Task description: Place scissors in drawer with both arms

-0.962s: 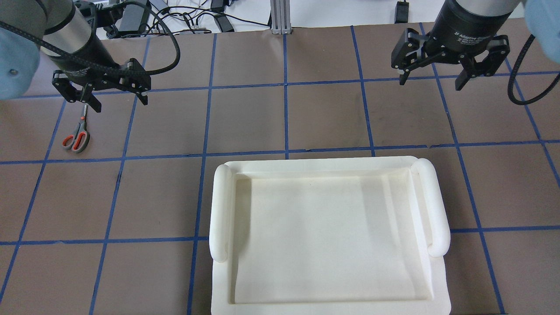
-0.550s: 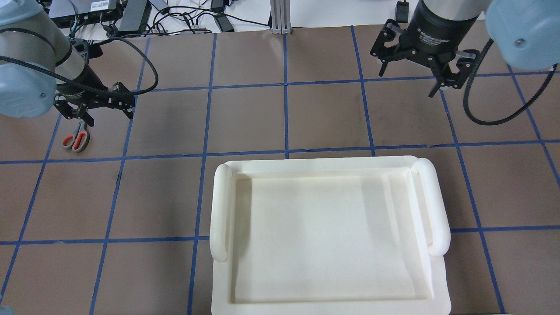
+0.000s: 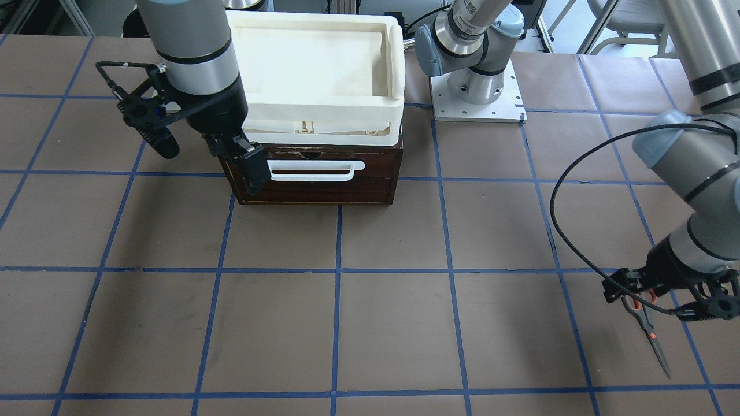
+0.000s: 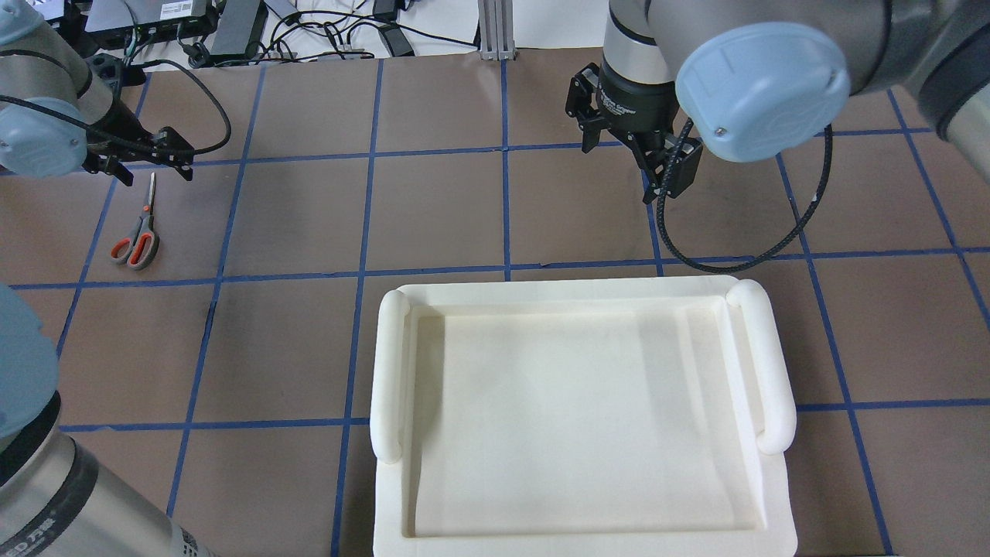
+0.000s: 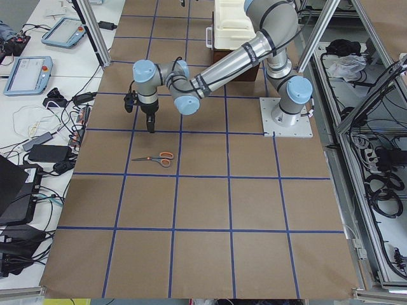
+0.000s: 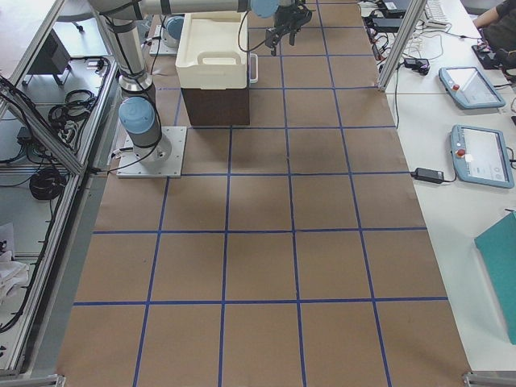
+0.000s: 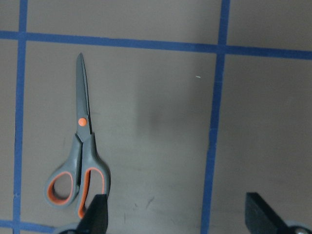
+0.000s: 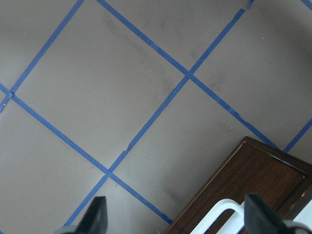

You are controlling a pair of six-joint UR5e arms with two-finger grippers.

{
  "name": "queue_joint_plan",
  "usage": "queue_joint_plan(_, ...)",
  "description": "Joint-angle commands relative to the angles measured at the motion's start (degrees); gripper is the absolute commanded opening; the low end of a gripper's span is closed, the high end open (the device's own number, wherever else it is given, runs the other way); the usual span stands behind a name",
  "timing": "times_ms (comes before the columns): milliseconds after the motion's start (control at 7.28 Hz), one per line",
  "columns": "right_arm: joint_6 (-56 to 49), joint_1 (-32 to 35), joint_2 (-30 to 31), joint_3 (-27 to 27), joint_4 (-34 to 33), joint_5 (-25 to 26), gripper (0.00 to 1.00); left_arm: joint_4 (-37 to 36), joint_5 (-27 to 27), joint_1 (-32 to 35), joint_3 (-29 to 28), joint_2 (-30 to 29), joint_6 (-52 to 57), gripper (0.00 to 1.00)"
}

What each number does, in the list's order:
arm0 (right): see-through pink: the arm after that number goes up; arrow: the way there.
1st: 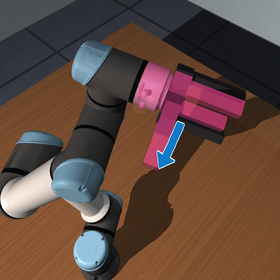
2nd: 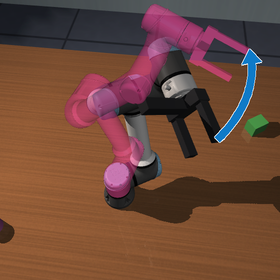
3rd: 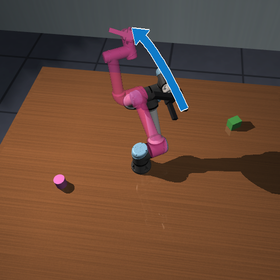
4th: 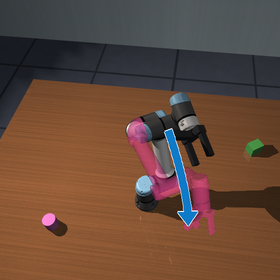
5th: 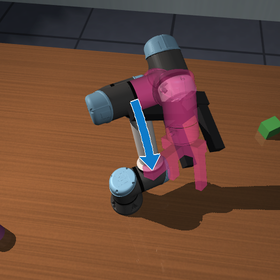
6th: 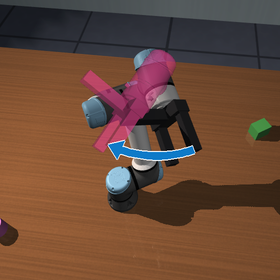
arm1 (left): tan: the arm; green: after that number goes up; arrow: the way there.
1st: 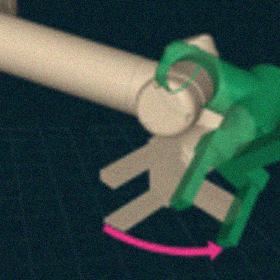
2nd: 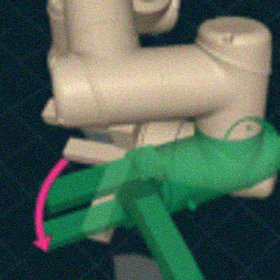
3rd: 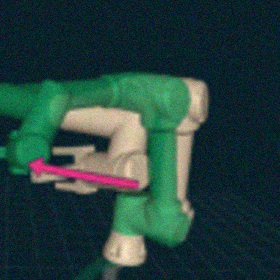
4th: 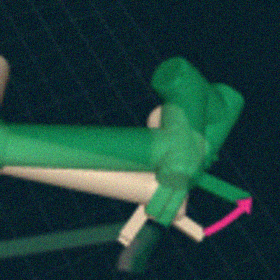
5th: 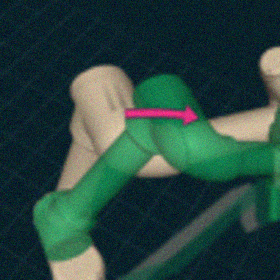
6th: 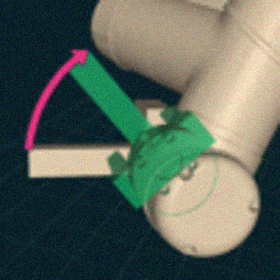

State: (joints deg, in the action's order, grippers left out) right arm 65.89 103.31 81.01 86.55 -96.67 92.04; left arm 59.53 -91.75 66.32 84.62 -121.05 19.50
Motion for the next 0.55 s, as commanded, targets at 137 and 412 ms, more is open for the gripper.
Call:
queue_joint_plan(137,15.46,4.26,-5.15,-0.24,-0.36,-0.36,1.00,-3.11,-0.18,-4.43,-2.18,-7.09,7.99,1.00)
queue_joint_plan(412,20.30,4.62,-7.00,-0.33,-0.28,-0.63,1.00,-3.37,-0.45,-6.10,-1.04,-8.14,12.23,1.00)
